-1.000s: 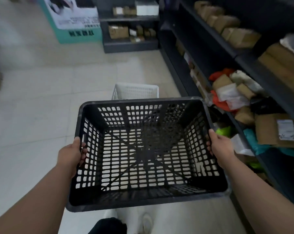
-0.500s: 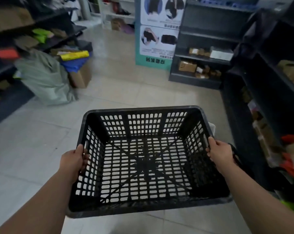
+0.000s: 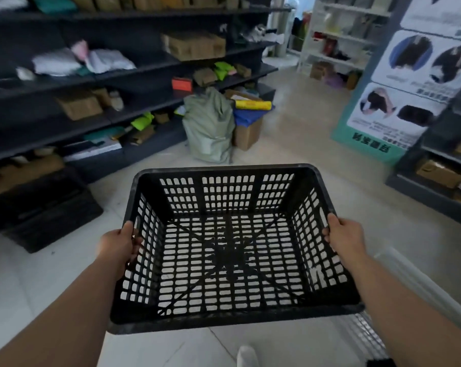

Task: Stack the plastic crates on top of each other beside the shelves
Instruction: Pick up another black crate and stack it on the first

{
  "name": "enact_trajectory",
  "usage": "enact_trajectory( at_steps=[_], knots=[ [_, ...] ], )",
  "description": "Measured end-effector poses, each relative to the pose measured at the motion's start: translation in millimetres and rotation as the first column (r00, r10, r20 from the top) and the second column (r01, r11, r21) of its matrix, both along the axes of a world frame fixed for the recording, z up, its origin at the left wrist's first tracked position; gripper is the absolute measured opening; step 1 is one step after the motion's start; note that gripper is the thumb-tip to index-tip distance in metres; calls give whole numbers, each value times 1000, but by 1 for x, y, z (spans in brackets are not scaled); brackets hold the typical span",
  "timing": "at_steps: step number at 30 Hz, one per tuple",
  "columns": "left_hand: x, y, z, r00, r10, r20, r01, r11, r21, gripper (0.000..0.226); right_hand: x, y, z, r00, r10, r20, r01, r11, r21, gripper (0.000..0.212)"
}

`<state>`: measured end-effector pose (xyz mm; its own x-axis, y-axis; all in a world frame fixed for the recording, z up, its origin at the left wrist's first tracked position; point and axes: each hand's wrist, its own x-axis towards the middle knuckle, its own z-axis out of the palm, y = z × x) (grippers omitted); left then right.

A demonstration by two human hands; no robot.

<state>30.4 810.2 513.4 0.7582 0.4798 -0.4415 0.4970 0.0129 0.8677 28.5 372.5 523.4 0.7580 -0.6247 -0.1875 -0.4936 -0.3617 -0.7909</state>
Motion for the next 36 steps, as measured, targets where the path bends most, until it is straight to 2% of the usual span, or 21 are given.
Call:
enact_trajectory(
  at_steps=[8, 15, 19, 27, 36],
  knots=[
    [33, 93, -11, 949, 314, -24, -313, 948, 52, 36, 159, 107, -2, 949, 314, -4, -314, 949, 33, 36],
    [59, 152, -16, 843, 538, -18, -535, 841, 81, 34, 285, 210, -1, 828, 561, 0, -561, 827, 45, 38],
    [62, 188, -20, 773, 634, -5, -632, 771, 76, 31, 336, 275, -6, 745, 667, 5, -665, 743, 75, 30],
    [79, 289, -29, 681, 732, -24, -730, 680, 70, 30, 403, 418, -22, 651, 759, -14, -753, 649, 109, 26],
    [130, 448, -13, 679, 732, -54, -730, 681, 58, 28, 459, 582, -30, 640, 767, -34, -756, 637, 150, 21]
  ],
)
